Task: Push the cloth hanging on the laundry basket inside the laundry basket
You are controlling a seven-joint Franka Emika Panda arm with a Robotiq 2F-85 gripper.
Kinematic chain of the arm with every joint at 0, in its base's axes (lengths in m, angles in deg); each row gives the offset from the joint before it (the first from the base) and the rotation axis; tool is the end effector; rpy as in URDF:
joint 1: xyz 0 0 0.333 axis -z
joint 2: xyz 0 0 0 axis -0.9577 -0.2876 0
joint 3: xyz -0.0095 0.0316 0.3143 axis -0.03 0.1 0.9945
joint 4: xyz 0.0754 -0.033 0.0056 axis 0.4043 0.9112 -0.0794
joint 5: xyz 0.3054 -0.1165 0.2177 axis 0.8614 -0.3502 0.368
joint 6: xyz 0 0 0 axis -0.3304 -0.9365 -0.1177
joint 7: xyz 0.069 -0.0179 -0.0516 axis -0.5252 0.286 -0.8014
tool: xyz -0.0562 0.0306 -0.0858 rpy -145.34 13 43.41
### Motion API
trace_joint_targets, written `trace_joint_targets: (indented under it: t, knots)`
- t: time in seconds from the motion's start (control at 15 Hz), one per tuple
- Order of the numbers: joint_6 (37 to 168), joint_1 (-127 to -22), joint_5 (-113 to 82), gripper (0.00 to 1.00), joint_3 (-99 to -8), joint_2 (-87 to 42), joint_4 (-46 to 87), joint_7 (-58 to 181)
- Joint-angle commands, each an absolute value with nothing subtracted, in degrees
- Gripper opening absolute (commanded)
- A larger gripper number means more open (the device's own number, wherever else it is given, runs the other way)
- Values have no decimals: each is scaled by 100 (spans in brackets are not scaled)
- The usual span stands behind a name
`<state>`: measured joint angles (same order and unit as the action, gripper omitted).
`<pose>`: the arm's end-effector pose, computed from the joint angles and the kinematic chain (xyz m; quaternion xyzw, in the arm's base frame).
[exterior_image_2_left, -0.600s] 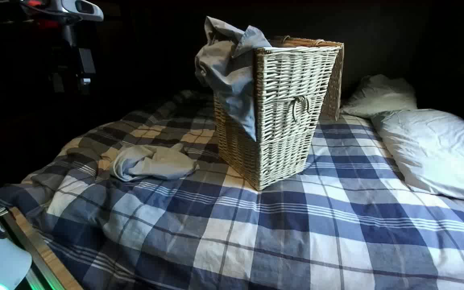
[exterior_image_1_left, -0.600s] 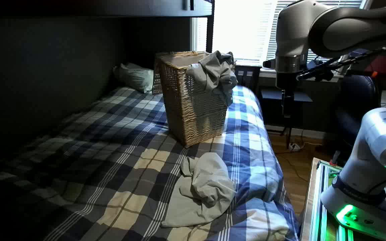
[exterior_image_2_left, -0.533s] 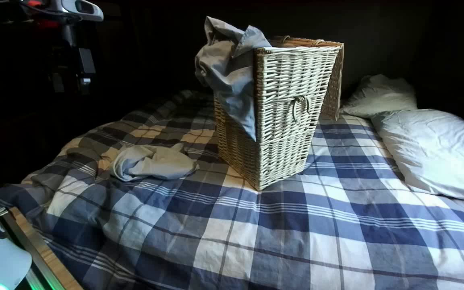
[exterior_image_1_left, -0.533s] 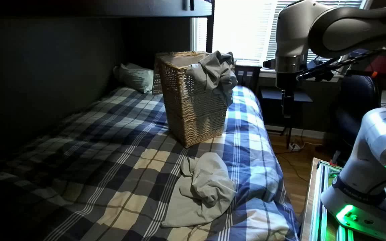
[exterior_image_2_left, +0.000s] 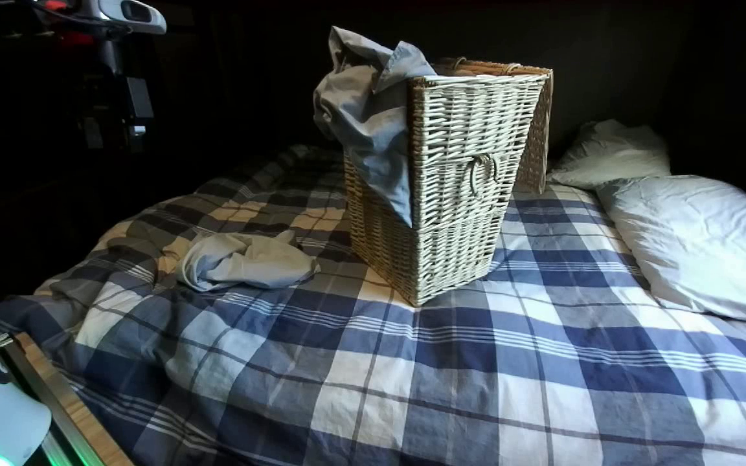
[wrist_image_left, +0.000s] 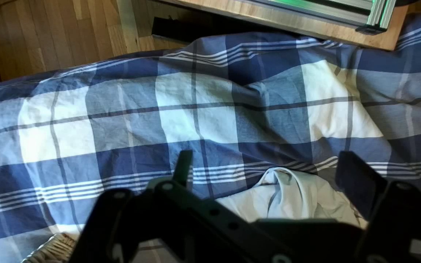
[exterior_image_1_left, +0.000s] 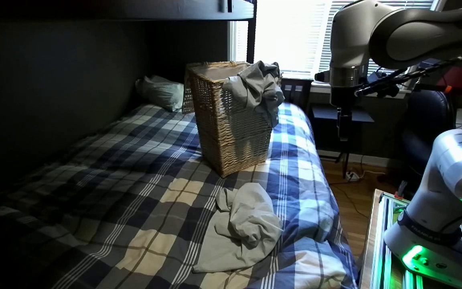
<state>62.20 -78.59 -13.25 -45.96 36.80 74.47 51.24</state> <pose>0.3038 0.0468 0.4881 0.9894 0.1145 -0.0839 0.0322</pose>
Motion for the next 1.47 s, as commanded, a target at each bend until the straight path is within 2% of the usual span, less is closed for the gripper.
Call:
trace_joint_targets:
  t: [0.0, 0.13, 0.47, 1.4]
  knots:
    - [6211, -7888, -1338, 100, -4617, 3676, 7437, 5141]
    - [6419, -7863, -1299, 100, -4630, 3575, 7391, 5199]
    - [8135, -7773, -1186, 100, -4841, 2702, 6890, 5170]
    - [11911, -6587, -2947, 100, -5315, -367, 5395, 5753]
